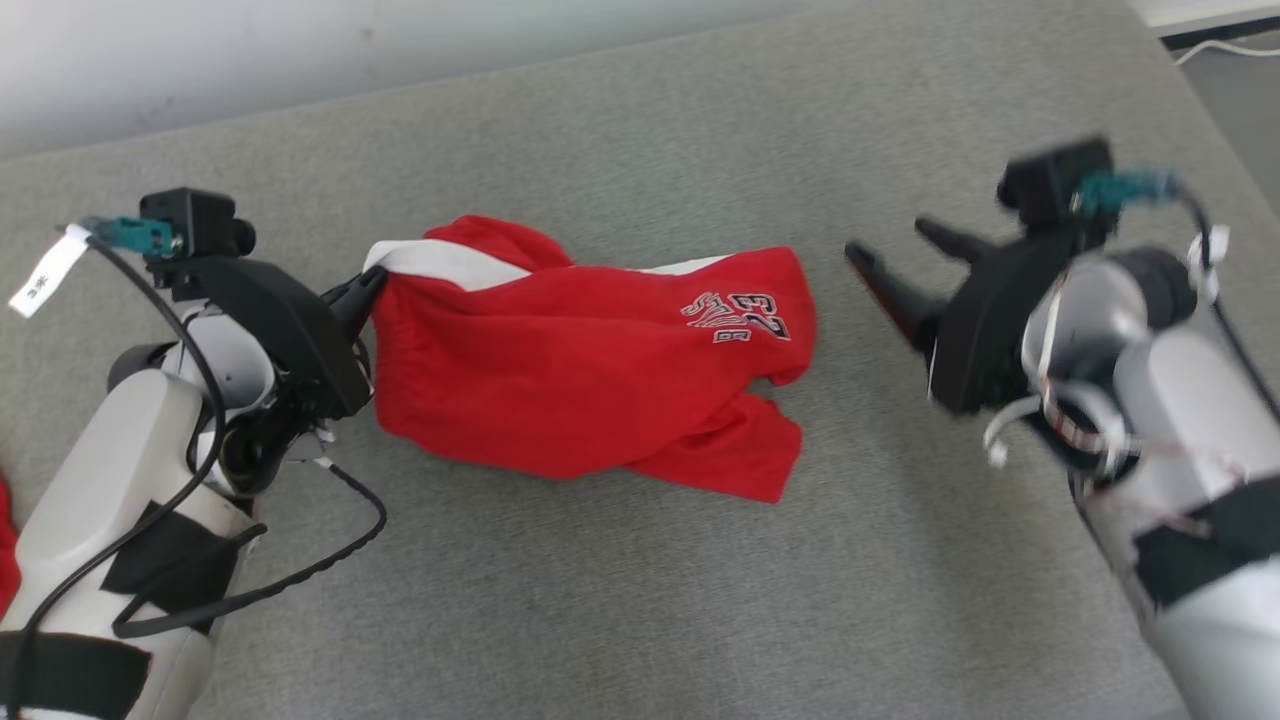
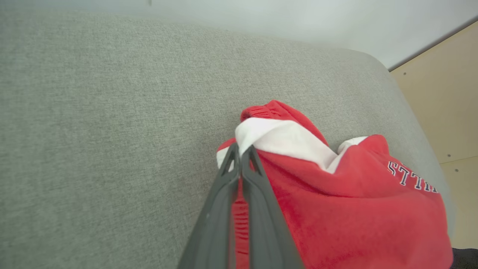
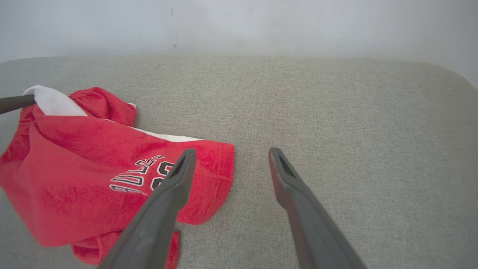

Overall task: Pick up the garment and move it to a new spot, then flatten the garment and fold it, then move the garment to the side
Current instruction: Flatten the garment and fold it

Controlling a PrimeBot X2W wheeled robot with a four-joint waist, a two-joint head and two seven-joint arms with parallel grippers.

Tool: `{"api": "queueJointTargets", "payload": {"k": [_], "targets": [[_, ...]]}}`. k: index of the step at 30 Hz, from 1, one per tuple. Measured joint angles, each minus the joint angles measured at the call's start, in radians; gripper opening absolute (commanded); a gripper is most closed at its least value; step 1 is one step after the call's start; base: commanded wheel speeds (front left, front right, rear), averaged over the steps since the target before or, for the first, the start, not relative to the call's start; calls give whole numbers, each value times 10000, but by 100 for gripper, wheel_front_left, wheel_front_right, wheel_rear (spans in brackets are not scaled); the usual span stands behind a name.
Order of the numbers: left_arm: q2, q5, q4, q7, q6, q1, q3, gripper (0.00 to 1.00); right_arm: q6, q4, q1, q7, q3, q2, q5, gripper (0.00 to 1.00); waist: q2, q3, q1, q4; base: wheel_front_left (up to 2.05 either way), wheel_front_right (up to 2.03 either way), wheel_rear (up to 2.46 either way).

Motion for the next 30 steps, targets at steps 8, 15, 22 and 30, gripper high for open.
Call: {"api": "queueJointTargets", "payload": {"k": [8, 15, 22, 30], "targets": [[-278, 0, 19, 117, -115, -316, -226, 0, -399, 2211, -1636, 1471, -552, 430, 677, 100, 0, 385, 0, 593, 0, 0, 0], [-579, 2, 161, 130, -201, -697, -410, 0, -456, 3459, -1866, 2044, -658, 558, 961, 100, 0, 681, 0, 1149, 0, 0, 0], [-629, 2, 303, 128, -276, -846, -522, 0, -573, 4265, -2349, 2121, -752, 1001, 1164, 100, 0, 956, 0, 1559, 0, 0, 0], [-665, -84, 464, 52, -360, -845, -533, 0, -481, 4955, -2808, 2063, -662, 1367, 1348, 0, 0, 1061, -1, 1685, 0, 0, 0]]}}
